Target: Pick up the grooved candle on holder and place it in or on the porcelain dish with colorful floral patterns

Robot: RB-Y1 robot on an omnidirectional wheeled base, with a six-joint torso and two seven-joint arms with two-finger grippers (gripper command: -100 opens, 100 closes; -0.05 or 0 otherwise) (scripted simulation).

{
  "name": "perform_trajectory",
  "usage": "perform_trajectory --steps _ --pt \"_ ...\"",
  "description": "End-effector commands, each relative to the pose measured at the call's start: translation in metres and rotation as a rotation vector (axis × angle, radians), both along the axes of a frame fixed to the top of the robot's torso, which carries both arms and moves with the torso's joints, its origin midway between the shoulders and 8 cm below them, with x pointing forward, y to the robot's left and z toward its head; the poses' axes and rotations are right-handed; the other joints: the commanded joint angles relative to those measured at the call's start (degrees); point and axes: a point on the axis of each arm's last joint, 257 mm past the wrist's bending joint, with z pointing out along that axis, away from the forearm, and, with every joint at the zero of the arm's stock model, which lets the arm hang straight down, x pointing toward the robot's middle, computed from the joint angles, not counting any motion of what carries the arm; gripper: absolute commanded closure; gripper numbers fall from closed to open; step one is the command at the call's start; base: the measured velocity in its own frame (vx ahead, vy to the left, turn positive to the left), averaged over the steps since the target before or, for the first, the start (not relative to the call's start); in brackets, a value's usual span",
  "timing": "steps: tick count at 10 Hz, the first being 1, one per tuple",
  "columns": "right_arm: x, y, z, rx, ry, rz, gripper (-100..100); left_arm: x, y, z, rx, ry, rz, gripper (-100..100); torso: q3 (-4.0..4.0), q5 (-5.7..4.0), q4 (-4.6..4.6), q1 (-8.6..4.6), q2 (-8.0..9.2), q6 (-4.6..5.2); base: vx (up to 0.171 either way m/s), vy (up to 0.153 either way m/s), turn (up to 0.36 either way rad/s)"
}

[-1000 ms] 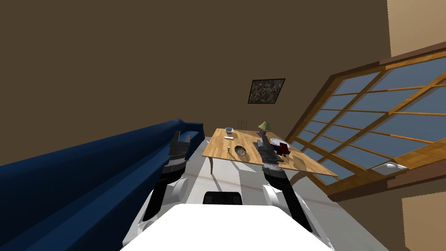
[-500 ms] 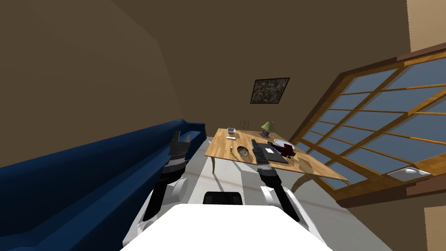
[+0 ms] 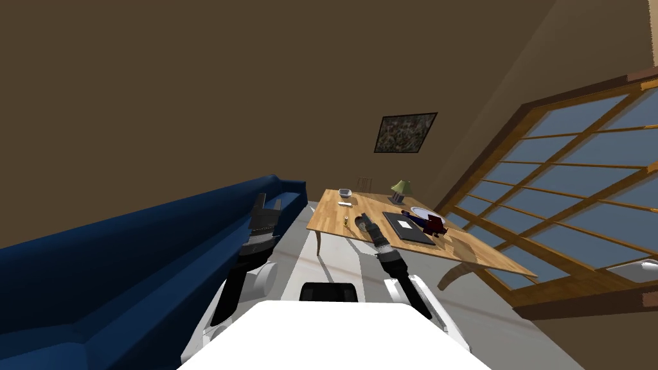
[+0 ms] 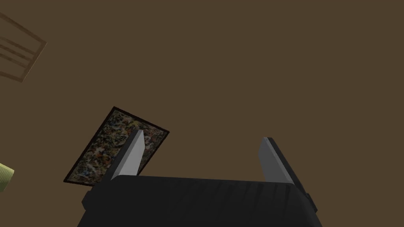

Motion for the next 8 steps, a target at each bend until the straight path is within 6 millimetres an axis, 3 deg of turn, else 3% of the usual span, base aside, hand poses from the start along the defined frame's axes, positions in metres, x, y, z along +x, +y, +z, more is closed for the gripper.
perform_trajectory --steps 1,8 --pt "0.004 0.005 -0.026 -0.094 0.044 0.013 -100 0.000 0.000 0.000 0.000 0.000 0.000 0 0.00 0.00 0.00 0.00 0.00 0.00 0.012 0.074 0.108" --pt "0.009 0.004 -0.101 -0.295 0.167 0.037 -100 0.000 0.000 0.000 0.000 0.000 0.000 0 0.01 0.00 0.01 -0.03 0.02 0.01 0.005 0.044 0.047"
